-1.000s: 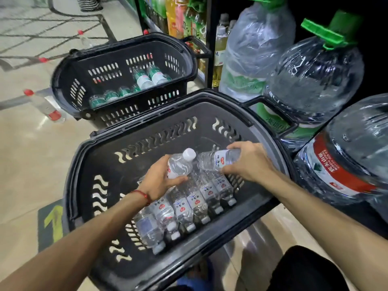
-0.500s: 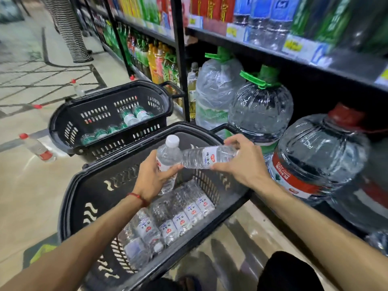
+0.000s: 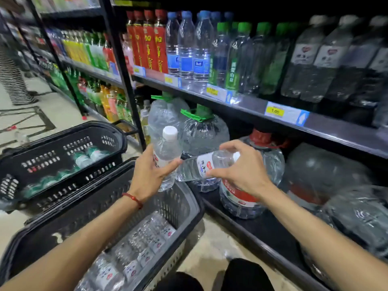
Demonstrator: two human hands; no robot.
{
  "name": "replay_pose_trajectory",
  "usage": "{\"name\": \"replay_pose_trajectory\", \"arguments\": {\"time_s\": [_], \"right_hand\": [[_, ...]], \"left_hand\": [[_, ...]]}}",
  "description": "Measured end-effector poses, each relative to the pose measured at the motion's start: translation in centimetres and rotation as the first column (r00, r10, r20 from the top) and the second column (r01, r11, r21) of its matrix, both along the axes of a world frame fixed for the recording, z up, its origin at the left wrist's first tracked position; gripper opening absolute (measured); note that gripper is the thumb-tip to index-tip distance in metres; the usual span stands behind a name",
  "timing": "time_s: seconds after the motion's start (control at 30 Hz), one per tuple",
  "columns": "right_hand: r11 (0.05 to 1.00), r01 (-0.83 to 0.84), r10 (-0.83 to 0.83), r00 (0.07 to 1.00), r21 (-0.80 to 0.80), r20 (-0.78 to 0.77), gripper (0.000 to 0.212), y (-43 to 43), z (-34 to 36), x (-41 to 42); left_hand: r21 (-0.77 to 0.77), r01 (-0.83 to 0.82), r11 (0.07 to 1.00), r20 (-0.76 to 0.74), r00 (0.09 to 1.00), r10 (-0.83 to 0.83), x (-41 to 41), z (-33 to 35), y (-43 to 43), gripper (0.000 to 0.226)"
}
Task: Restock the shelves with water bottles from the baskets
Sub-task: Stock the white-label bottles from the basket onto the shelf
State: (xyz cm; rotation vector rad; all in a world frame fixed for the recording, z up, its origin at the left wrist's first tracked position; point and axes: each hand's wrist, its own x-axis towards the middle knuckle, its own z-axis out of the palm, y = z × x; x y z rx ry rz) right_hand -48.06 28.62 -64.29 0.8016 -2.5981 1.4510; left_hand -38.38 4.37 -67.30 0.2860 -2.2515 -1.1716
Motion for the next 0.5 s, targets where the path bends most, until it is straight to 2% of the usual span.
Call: {"name": "replay_pose_trajectory", "arguments": {"time_s": [0.13, 0.23, 0.33, 0.5], "right_hand": [[0.993, 0.107, -0.108, 0.994, -0.039, -0.019, 0.067, 4.3, 3.0, -1.3], [0.979, 0.173, -0.174, 0.985, -0.112, 0.001, 0.062, 7.7, 4.4, -1.6], [0.958, 0.220, -0.221, 0.975, -0.185, 0.012, 0.058, 11.1, 5.1, -1.6], [0.927, 0.275, -0.292, 0.956, -0.254, -0.032, 0.044, 16.6, 6.4, -1.2]], "left_hand": [[-0.036, 0.110, 0.993, -0.036, 0.993, -0.111, -3.3, 3.4, 4.3, 0.054], [-0.033, 0.209, 0.977, -0.059, 0.976, -0.211, -5.8, 5.6, 7.5, 0.058], [-0.030, 0.311, 0.950, -0.073, 0.947, -0.313, -7.9, 7.5, 10.9, 0.066], [-0.026, 0.446, 0.895, -0.118, 0.887, -0.446, -10.4, 10.0, 17.3, 0.060]]}}
